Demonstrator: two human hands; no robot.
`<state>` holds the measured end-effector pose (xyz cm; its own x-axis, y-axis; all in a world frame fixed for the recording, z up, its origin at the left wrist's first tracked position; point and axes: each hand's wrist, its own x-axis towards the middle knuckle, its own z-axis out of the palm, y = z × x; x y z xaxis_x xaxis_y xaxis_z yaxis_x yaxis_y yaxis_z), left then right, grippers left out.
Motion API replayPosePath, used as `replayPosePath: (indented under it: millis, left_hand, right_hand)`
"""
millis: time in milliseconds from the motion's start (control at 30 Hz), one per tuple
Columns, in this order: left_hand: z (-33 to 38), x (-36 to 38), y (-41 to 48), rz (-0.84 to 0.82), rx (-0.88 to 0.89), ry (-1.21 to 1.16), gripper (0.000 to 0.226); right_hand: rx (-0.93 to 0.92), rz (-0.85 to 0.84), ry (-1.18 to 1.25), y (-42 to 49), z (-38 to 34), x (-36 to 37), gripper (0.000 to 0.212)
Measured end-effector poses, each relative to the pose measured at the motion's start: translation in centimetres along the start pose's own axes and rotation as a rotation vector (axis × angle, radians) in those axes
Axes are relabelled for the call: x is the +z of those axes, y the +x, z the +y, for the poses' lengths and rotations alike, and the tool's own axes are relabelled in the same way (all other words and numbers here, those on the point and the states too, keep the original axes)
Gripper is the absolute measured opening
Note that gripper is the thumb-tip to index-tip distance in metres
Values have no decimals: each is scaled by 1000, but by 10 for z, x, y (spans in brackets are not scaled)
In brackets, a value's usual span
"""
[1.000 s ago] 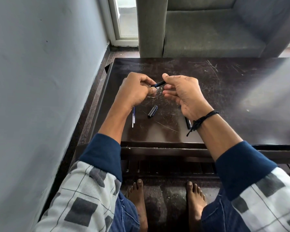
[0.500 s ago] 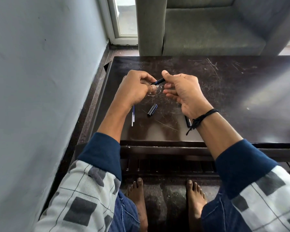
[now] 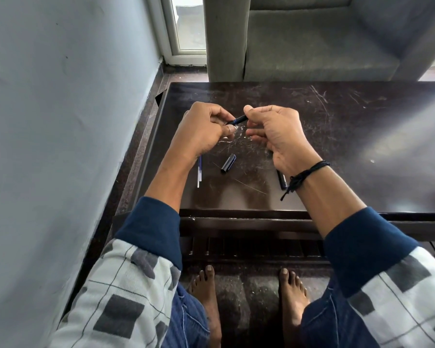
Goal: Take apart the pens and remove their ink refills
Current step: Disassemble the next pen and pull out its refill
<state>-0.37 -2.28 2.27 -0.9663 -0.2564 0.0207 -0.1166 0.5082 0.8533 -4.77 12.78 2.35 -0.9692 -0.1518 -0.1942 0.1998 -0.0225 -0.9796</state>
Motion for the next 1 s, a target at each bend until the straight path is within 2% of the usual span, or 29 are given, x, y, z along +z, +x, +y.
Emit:
replayPosePath:
  millis: [1000]
  left_hand:
    - [-3,3,4,2,21,70,24]
  right_hand:
    - [-12,-7,-23,0,1,2,15]
